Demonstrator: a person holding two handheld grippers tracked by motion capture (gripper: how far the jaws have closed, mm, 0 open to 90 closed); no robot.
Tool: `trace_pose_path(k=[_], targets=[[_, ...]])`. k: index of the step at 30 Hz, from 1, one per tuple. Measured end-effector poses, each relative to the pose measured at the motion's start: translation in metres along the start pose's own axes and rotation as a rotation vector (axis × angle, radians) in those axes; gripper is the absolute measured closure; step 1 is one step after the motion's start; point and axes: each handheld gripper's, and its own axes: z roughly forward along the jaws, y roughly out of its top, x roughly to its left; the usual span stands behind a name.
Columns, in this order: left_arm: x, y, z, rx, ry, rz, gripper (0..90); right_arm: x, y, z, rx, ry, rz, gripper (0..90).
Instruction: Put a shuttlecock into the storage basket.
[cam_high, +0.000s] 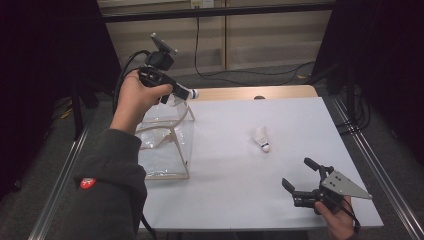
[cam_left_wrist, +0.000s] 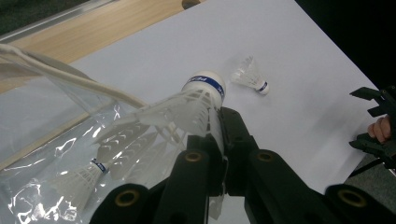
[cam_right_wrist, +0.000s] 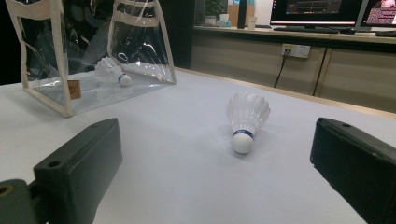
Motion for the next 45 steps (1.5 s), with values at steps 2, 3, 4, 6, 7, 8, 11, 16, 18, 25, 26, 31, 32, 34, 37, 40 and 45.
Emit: trace_pose_path(k=[2,3,4,6,7,8,11,16,18,25,26,31,32,34,37,40,45], targets=[[0.001,0.0,-0.001,0.0,-0.001,-0.002,89.1,0.0,0.0,0.0,-0.001,-0.001,0.002,2.1],[0.002,-0.001,-0.001,-0.005,0.002,-0.005,89.1,0.0,0.0,0.0,-0.003,-0.002,0.003,2.1],[0.002,-0.001,-0.002,-0.005,0.004,-0.007,89.1,0.0,0.0,0.0,-0.002,-0.001,0.002,2.1],[0.003,-0.001,-0.002,-0.007,0.009,-0.01,89.1,0.0,0.0,0.0,-0.002,-0.001,0.001,2.1],[0.004,-0.001,-0.002,-0.007,0.008,-0.013,89.1,0.0,0.0,0.0,-0.002,-0.001,0.003,2.1],[0.005,-0.001,-0.002,-0.005,0.004,-0.01,89.1,0.0,0.0,0.0,0.0,-0.001,0.007,2.1],[0.006,-0.002,-0.003,-0.01,0.009,-0.015,89.1,0.0,0.0,0.0,-0.001,0.0,0.005,2.1],[0.009,-0.003,-0.004,-0.013,0.018,-0.027,89.1,0.0,0.0,0.0,-0.001,-0.001,0.005,2.1],[0.01,-0.004,-0.004,-0.014,0.025,-0.027,89.2,0.0,0.0,0.0,-0.001,-0.001,0.004,2.1],[0.018,-0.008,-0.006,-0.02,0.037,-0.055,89.2,0.0,0.0,0.0,-0.002,0.001,0.003,2.1],[0.019,-0.008,-0.007,-0.021,0.041,-0.06,89.2,0.0,0.0,0.0,-0.001,-0.001,0.001,2.1],[0.023,-0.011,-0.007,-0.024,0.053,-0.063,89.2,0.0,0.0,0.0,0.002,0.001,0.001,2.1],[0.023,-0.011,-0.007,-0.02,0.055,-0.064,89.2,0.0,0.0,0.0,0.002,0.001,0.001,2.1],[0.025,-0.012,-0.008,-0.02,0.061,-0.068,89.2,0.001,0.0,0.0,0.001,0.0,0.002,2.1],[0.026,-0.013,-0.007,-0.013,0.074,-0.062,89.1,0.001,0.0,0.0,0.0,0.0,0.002,2.1],[0.028,-0.015,-0.007,-0.011,0.08,-0.066,89.1,0.0,0.0,0.0,-0.001,0.001,0.003,2.1],[0.032,-0.018,-0.007,-0.007,0.088,-0.072,89.1,0.0,0.0,0.0,0.0,0.0,0.001,2.1]])
